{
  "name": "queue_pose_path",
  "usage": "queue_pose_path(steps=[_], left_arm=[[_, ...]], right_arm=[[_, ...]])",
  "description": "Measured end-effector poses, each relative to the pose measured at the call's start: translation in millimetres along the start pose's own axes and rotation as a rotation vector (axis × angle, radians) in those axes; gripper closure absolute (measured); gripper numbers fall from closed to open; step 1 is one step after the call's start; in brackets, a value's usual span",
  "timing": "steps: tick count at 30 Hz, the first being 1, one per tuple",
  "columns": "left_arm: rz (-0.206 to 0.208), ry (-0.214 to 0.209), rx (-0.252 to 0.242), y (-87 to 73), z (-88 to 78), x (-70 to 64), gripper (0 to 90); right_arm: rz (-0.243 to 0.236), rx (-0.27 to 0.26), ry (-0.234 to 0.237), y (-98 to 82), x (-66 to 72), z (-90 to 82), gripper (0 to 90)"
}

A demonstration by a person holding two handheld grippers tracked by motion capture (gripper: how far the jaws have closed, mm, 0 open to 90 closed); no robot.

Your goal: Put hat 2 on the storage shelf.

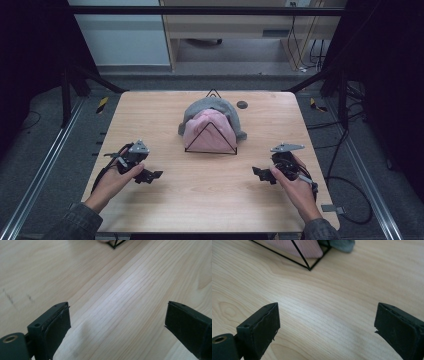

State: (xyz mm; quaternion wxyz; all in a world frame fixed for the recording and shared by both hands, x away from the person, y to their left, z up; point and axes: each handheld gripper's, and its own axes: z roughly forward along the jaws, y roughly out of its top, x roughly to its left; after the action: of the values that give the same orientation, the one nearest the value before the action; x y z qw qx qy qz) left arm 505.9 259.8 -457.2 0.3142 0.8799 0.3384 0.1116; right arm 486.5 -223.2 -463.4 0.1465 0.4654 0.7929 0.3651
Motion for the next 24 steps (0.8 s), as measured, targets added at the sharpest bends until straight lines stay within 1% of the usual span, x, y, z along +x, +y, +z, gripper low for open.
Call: queue_pose_path(steps=[2, 5, 7, 9, 11, 12, 13, 15, 16, 17, 18, 20, 21, 22, 23, 24], left_arm=[[-0.025, 0.007, 0.007, -6.6, 2.2, 4.7, 5.7], [-0.067, -0.005, 0.008, -15.1, 7.1, 9.3, 5.2], [-0.075, 0.009, 0.016, -19.3, 11.3, 10.5, 5.1], [-0.074, 0.012, 0.031, -21.4, 14.9, 12.2, 5.3], [-0.09, 0.005, 0.037, -23.2, 19.7, 13.1, 4.7], [-0.086, 0.006, 0.042, -24.1, 22.6, 13.4, 4.7], [-0.087, 0.009, 0.037, -24.7, 24.5, 12.8, 4.7], [-0.08, 0.016, 0.028, -25.0, 25.4, 12.2, 3.5], [-0.078, 0.016, 0.029, -25.3, 25.3, 12.1, 3.7], [-0.075, 0.022, 0.021, -26.3, 25.9, 11.5, 3.3], [-0.065, 0.037, 0.013, -27.8, 27.1, 10.1, 2.9], [-0.026, 0.071, 0.009, -30.0, 29.5, 7.1, 1.6], [-0.029, 0.067, -0.004, -31.1, 30.2, 6.0, 0.0], [-0.03, 0.066, -0.012, -32.1, 30.2, 5.9, 0.0], [-0.029, 0.067, -0.022, -33.3, 30.3, 5.9, 0.0], [-0.027, 0.066, -0.028, -34.3, 30.0, 6.0, 0.0]], right_arm=[[0.021, 0.013, -0.003, -5.6, -3.5, 4.5, 7.5], [0.049, 0.035, -0.01, -12.2, -8.8, 10.6, 7.3], [0.061, 0.041, -0.016, -13.9, -10.6, 12.4, 7.4], [0.057, 0.052, -0.036, -15.9, -12.7, 14.5, 7.8], [0.062, 0.063, -0.074, -18.6, -15.1, 16.8, 9.3], [0.064, 0.07, -0.082, -19.4, -15.9, 17.6, 9.4], [0.078, 0.076, -0.081, -20.7, -17.3, 18.9, 9.5], [0.086, 0.088, -0.078, -22.7, -18.8, 21.8, 8.1], [0.071, 0.077, -0.1, -24.5, -18.9, 23.5, 7.9], [0.069, 0.072, -0.106, -25.0, -18.7, 23.8, 7.7], [0.067, 0.069, -0.109, -25.4, -18.1, 24.1, 7.1], [0.041, 0.058, -0.127, -27.9, -15.2, 25.7, 5.1], [0.018, 0.051, -0.144, -30.3, -11.9, 27.3, 3.2], [-0.001, 0.022, -0.154, -34.0, -9.1, 29.7, 1.4], [-0.001, -0.011, -0.161, -37.2, -7.2, 31.1, 1.3], [-0.005, -0.011, -0.158, -37.3, -6.6, 31.1, 1.4]])
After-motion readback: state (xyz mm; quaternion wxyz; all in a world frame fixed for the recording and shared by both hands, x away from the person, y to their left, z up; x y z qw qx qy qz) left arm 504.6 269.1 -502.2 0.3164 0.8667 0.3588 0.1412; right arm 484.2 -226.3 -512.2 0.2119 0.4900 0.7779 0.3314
